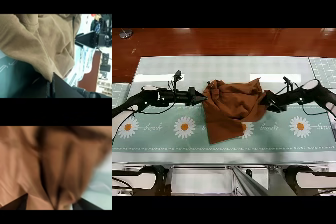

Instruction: Fold the shirts.

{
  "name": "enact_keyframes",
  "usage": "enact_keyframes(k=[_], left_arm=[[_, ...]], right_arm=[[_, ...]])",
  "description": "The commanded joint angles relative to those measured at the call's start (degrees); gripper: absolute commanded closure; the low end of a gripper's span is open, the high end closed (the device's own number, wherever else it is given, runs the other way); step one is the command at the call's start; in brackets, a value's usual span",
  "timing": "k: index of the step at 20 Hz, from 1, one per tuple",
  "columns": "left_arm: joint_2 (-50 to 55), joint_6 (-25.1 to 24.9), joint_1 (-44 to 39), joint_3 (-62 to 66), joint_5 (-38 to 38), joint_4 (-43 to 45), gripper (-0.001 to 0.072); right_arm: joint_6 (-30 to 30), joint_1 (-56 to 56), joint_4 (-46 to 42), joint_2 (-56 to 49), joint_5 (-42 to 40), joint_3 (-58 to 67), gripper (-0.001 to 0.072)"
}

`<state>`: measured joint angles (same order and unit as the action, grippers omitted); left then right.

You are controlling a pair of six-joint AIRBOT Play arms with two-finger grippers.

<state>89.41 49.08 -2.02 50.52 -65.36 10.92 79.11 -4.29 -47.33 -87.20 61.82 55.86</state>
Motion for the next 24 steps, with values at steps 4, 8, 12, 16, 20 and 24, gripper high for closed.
enact_keyframes(k=[4, 8, 12, 16, 20, 24], left_arm=[[-1.84, -0.17, 0.48, 1.70, 0.04, -1.55, 0.0670], [-10.75, 4.35, 5.86, 12.46, 5.42, -11.04, 0.0670], [-17.07, 10.71, 10.32, 35.85, 4.11, -6.40, 0.0670], [-23.65, 15.37, 13.70, 51.58, -2.78, 6.03, 0.0671], [-35.19, 16.46, 15.63, 53.37, -3.10, 8.76, 0.0670], [-46.51, 20.74, 17.00, 53.35, -4.55, 23.71, 0.0670]], right_arm=[[0.81, 6.78, 0.22, -3.72, 5.01, 10.51, 0.0685], [4.52, 6.08, -4.00, 1.33, 7.02, 30.14, 0.0685], [7.58, 6.29, -6.93, 5.29, 12.66, 57.18, 0.0685], [6.47, 6.32, -6.40, 15.93, 16.61, 62.69, 0.0685], [4.59, 6.32, -7.26, 26.99, 28.33, 62.69, 0.0685], [4.70, 6.29, -7.23, 37.53, 33.92, 58.88, 0.0684]])
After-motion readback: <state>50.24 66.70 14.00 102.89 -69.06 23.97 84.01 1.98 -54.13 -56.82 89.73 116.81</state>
